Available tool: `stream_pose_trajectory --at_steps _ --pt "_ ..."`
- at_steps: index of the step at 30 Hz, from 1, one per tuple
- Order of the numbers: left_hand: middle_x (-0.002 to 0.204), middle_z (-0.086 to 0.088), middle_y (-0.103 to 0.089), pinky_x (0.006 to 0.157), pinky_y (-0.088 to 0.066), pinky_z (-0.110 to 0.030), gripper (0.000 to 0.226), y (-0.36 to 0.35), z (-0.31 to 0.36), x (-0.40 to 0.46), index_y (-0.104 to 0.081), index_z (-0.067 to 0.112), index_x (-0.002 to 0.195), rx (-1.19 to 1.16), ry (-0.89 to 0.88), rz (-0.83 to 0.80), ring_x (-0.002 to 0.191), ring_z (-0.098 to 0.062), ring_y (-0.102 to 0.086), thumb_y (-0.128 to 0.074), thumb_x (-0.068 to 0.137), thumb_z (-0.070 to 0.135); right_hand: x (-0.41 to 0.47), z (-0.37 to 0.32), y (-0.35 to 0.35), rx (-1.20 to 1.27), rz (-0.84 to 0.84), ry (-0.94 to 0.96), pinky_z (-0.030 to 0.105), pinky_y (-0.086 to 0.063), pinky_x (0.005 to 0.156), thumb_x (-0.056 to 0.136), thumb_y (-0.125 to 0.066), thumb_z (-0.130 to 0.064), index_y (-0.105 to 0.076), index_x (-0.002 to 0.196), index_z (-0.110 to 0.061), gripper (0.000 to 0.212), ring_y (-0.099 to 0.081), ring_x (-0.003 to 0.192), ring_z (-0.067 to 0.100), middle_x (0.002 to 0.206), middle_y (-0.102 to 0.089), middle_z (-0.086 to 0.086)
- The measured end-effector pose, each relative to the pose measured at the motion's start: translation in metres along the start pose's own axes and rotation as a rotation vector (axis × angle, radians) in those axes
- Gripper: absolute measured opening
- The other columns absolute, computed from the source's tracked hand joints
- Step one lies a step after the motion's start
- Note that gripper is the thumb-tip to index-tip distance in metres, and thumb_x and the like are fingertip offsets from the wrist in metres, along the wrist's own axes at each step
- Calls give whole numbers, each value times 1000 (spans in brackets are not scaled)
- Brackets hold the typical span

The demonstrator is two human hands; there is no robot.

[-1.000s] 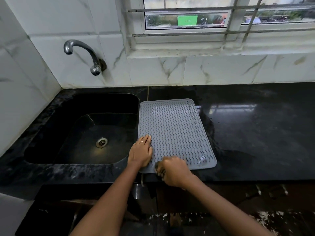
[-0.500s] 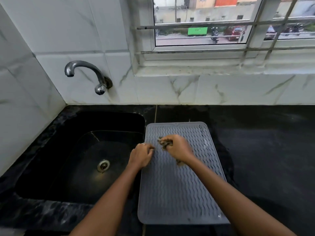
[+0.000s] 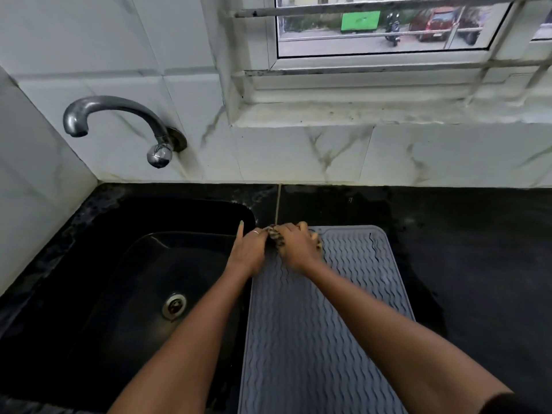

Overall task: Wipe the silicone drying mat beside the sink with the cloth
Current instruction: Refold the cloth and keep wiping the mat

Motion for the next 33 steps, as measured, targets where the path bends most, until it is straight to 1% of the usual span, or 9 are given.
stream_pose_trajectory --at_steps 5,10,14,17,21,23,27,29,33 --pt "151 -1 -37 112 18 -41 59 -1 -2 -5 -30 19 148 153 -67 -55 141 -14 -31 -48 92 10 -2 -10 2 -102 125 -19 44 -36 91 85 -55 -13 -57 115 -17 31 -42 115 26 123 -58 2" --pt "159 2 -23 115 14 -50 63 5 -5 -6 -22 26 151 295 -77 -186 149 -25 -10 -45 95 11 -64 -25 3 -105 194 1 43 -36 92 83 -55 -14 -62 106 -17 24 -50 106 24 112 -64 1" --pt "156 -3 -27 117 10 -50 61 7 7 -8 -23 17 151 382 -69 -173 148 -24 -15 -43 95 10 -141 -42 -2 -55 190 65 36 -47 70 61 -70 -16 -68 82 -22 22 -59 76 18 81 -67 -7" --pt "154 -4 -30 117 9 -49 63 8 10 -8 -24 15 151 388 -70 -157 145 -19 -21 -47 92 10 -171 -43 -1 -55 168 117 30 -46 61 54 -71 -19 -68 71 -27 19 -56 67 12 70 -65 -12" --pt "152 -1 -32 117 10 -48 64 10 3 -2 -31 23 149 326 -67 -154 139 -19 -31 -51 90 8 -146 -28 16 258 347 -50 32 -37 75 73 -58 -6 -66 81 -23 20 -51 81 12 82 -64 -7" --pt "151 3 -35 117 8 -49 58 9 -1 2 -39 30 144 296 -60 -135 137 -20 -34 -51 91 10 -106 -27 28 233 435 -101 34 -36 83 82 -57 -8 -66 99 -21 23 -50 97 17 101 -63 -2" --pt "146 5 -41 117 3 -53 48 4 -6 0 -51 30 135 239 -5 -114 136 -19 -34 -55 89 15 -26 -30 19 -3 63 -37 49 -28 108 88 -54 -5 -37 141 -20 58 -31 134 30 149 -35 4" --pt "147 5 -39 116 5 -54 44 1 -5 -3 -55 28 131 201 23 -115 138 -18 -30 -53 89 15 -14 -28 6 -118 -36 -19 51 -28 106 88 -53 -7 -35 140 -18 56 -30 132 31 148 -36 5" --pt "152 6 -33 114 10 -56 45 -2 -6 -9 -52 30 135 163 54 -118 143 -18 -22 -53 91 18 -28 -31 6 -172 49 -10 52 -31 102 84 -61 -16 -48 125 -14 43 -40 123 28 134 -51 6"
Point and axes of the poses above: each hand's wrist, its own x-axis towards the middle knuckle, its own y-axis out of the back of the hand, z = x × y, the point moved 3 cm from there along x, towards the middle knuckle
